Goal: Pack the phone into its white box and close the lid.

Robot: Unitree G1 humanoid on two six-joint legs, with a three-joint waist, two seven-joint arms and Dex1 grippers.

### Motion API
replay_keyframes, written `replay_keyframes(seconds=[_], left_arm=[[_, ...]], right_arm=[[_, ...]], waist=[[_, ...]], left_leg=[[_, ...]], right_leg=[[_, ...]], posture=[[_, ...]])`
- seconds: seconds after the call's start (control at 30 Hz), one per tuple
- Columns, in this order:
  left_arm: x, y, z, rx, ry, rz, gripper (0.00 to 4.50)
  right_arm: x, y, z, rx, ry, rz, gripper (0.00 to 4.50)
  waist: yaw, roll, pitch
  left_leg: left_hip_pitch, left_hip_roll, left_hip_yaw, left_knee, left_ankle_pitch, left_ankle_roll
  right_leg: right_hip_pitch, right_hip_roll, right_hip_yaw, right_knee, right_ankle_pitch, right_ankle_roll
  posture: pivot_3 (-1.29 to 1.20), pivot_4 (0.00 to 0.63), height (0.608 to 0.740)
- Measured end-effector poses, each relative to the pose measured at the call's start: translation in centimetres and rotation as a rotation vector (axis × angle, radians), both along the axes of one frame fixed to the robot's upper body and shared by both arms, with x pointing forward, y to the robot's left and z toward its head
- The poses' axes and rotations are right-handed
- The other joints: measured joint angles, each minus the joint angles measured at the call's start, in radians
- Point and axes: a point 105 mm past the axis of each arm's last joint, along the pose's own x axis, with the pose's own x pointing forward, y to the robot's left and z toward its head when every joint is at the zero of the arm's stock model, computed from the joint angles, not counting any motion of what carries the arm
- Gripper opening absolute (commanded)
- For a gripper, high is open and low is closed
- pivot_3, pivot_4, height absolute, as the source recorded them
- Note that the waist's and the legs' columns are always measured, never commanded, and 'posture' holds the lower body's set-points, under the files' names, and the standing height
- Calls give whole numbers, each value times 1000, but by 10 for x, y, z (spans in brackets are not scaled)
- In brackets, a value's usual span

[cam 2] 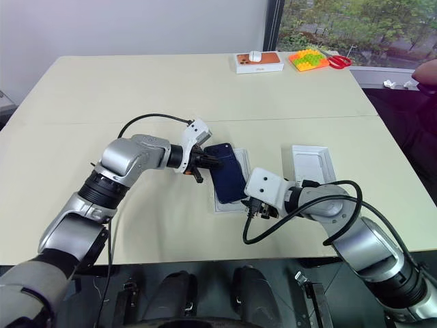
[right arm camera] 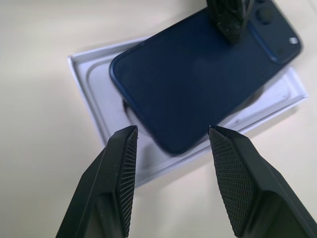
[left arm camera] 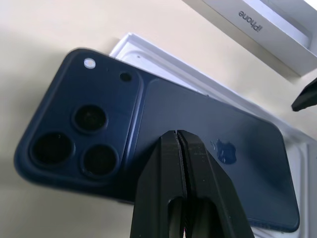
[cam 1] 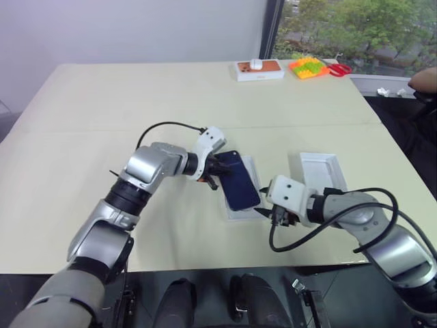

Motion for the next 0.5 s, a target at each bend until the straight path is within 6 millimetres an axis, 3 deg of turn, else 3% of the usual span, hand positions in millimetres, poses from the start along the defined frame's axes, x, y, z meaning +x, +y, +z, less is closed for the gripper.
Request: replay_keyframes(seconds=[0.5], left_arm=[[-9,-8,4,-31,-46,-85,67]], right_arm=[[-1,1,-3,-4,7,-4,2352]], waist=[[0,0,0]], left_leg=[[0,0,0,0,0,0]], right_leg=[[0,0,0,0,0,0]], posture=[[0,150,740]])
